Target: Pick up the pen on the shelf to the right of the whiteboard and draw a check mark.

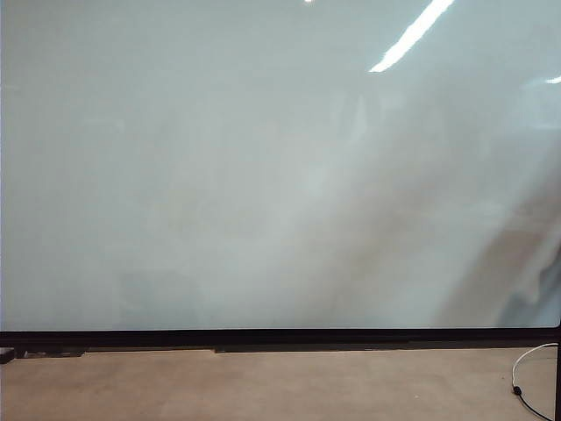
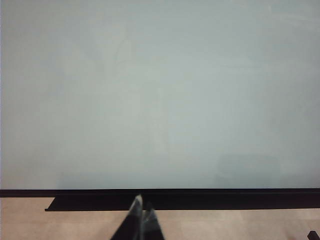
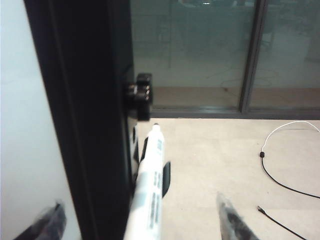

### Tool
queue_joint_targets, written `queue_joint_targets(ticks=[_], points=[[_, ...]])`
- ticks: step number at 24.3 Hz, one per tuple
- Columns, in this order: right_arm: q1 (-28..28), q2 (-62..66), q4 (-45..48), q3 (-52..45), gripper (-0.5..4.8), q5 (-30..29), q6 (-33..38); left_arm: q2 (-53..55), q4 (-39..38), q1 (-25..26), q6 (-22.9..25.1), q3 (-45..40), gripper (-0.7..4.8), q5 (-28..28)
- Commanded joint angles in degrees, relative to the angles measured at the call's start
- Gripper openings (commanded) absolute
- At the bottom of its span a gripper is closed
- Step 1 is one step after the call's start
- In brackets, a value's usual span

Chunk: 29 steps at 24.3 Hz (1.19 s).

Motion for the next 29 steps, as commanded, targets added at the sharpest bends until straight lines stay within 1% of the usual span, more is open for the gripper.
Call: queue_joint_targets(ticks=[1, 3, 5, 7, 8, 9, 10, 14, 16, 17, 24, 27, 29], points=[[-0.1, -0.1, 0.0, 1.1, 3.86, -0.6, 0.4, 0.0, 0.7, 0.0, 0.3, 0.2, -0.04, 0.0], [-0.1, -0.1, -0.2, 1.3, 3.79, -0.8, 0.4, 0.0, 0.7, 0.0, 0.3, 0.2, -0.04, 0.0], [-0.1, -0.1, -0.4, 1.3, 3.56, -1.0, 0.4, 0.0, 0.7, 0.0, 0.3, 0.2, -0.04, 0.0], [-0.1, -0.1, -0.5, 1.3, 3.55, -1.3, 0.4, 0.0, 0.7, 0.0, 0.3, 0.2, -0.05, 0.0], [-0.1, -0.1, -0.6, 1.3, 3.42, -1.5, 0.4, 0.0, 0.7, 0.0, 0.3, 0.2, -0.05, 0.0], [-0.1, -0.1, -0.7, 1.2, 3.07, -1.7, 0.4, 0.0, 0.7, 0.0, 0.3, 0.2, -0.04, 0.0], [-0.1, -0.1, -0.9, 1.2, 3.01, -1.8, 0.4, 0.0, 0.7, 0.0, 0.3, 0.2, -0.04, 0.0], [-0.1, -0.1, -1.2, 1.2, 2.99, -1.9, 0.3, 0.0, 0.7, 0.0, 0.3, 0.2, -0.05, 0.0], [-0.1, -0.1, -1.3, 1.2, 2.68, -1.9, 0.3, 0.0, 0.7, 0.0, 0.3, 0.2, -0.04, 0.0], [-0.1, -0.1, -1.3, 1.2, 2.62, -1.9, 0.3, 0.0, 0.7, 0.0, 0.3, 0.2, -0.05, 0.0], [0.0, -0.1, -1.4, 1.2, 2.59, -1.8, 0.1, 0.0, 0.7, 0.0, 0.3, 0.2, -0.05, 0.0], [0.0, -0.1, -1.4, 1.2, 2.23, -1.8, -0.1, 0.0, 0.7, 0.0, 0.3, 0.2, -0.05, 0.0], [0.0, -0.1, -1.4, 1.2, 2.2, -1.8, -0.1, 0.0, 0.7, 0.0, 0.3, 0.2, -0.04, 0.0]])
